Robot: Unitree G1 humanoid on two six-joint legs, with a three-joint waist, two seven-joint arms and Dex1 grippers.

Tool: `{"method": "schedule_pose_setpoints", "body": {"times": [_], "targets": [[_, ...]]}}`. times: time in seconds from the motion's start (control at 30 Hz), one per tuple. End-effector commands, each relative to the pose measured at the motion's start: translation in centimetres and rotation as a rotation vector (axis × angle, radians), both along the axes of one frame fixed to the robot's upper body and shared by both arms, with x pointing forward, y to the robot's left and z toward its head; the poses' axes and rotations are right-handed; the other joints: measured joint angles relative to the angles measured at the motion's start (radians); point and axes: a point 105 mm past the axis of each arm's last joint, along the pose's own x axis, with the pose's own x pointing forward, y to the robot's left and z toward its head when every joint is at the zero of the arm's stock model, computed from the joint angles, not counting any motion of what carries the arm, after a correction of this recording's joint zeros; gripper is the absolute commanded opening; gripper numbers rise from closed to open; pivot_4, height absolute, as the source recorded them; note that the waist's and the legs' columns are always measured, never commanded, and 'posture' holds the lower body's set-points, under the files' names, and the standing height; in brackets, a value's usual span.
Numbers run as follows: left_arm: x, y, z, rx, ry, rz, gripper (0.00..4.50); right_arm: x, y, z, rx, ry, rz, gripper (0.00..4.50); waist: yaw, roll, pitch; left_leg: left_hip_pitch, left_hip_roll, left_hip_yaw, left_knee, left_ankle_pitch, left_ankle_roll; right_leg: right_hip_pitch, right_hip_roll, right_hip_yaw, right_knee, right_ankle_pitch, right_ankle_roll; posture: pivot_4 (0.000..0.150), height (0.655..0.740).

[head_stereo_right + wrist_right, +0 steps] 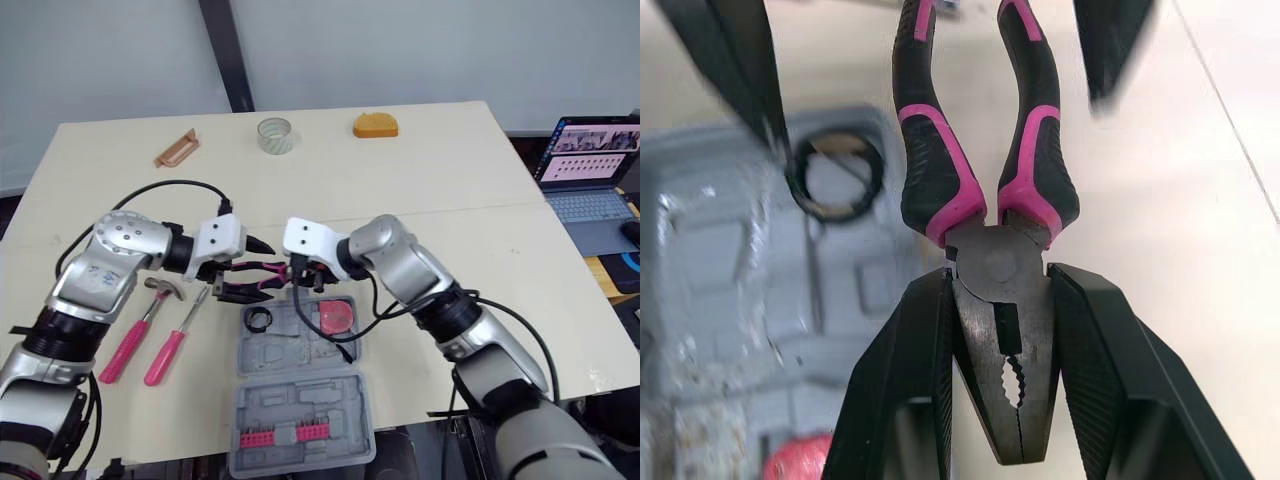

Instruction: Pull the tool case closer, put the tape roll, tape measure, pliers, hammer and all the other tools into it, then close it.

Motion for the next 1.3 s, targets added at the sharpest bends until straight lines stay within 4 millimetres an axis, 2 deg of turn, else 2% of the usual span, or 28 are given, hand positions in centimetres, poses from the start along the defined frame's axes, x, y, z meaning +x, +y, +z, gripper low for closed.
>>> {"method": "schedule_pose_setpoints", "body": {"times": [0.03,0.27,0.37,0.53,0.83,1.03,1.3], "targets": [[-1.6,0.8,1.4,-0.048,-0.050,-0.041,4.50,-1.2,0.0,2.5,0.077,-0.085,0.072,0.95,-0.003,0.000,0.000,0.000,0.000,0.000,0.000,0.000,0.000,0.000,0.000,0.000,0.000,0.000,0.000,0.150,0.7400],[-4.8,4.7,1.1,-0.143,-0.051,0.022,4.50,-3.1,-2.8,2.0,0.072,-0.105,0.131,0.95,0.001,0.000,0.000,0.000,0.000,0.000,0.000,0.000,0.000,-0.001,0.000,0.001,0.000,0.000,0.000,0.150,0.7400],[-6.6,6.6,-0.1,-0.166,-0.027,0.082,4.50,-4.0,-3.3,1.4,0.075,-0.087,0.141,0.95,0.003,0.001,0.000,0.000,0.000,0.000,0.000,0.000,0.000,-0.001,0.000,0.001,0.000,0.000,0.000,0.150,0.7400],[-9.7,8.5,-2.8,-0.177,0.014,0.159,4.50,-5.2,-3.5,0.5,0.104,-0.047,0.132,0.95,0.006,0.001,0.000,0.000,0.000,0.000,0.000,0.000,0.000,-0.001,0.000,0.001,-0.001,0.000,0.000,0.150,0.7400],[-12.5,9.4,-5.7,-0.216,0.009,0.230,4.50,-6.4,-4.0,-1.3,0.051,-0.016,0.155,0.95,0.030,0.001,0.000,0.000,0.000,0.000,0.002,-0.001,0.001,0.001,0.000,0.002,-0.001,0.000,0.000,0.150,0.7400],[-13.1,8.9,-6.6,-0.226,-0.016,0.219,4.50,-6.8,-4.5,-2.3,-0.008,-0.021,0.170,0.95,0.027,0.001,0.000,0.000,0.000,0.000,0.002,-0.001,0.001,0.002,0.000,0.002,-0.002,0.000,0.000,0.150,0.7400],[-13.2,8.3,-7.3,-0.247,-0.017,0.208,4.50,-7.7,-4.1,-3.1,-0.050,0.004,0.167,0.95,0.028,0.001,0.000,0.000,0.000,0.000,0.002,-0.001,0.001,0.002,0.000,0.002,-0.002,0.000,0.000,0.150,0.7400]]}}
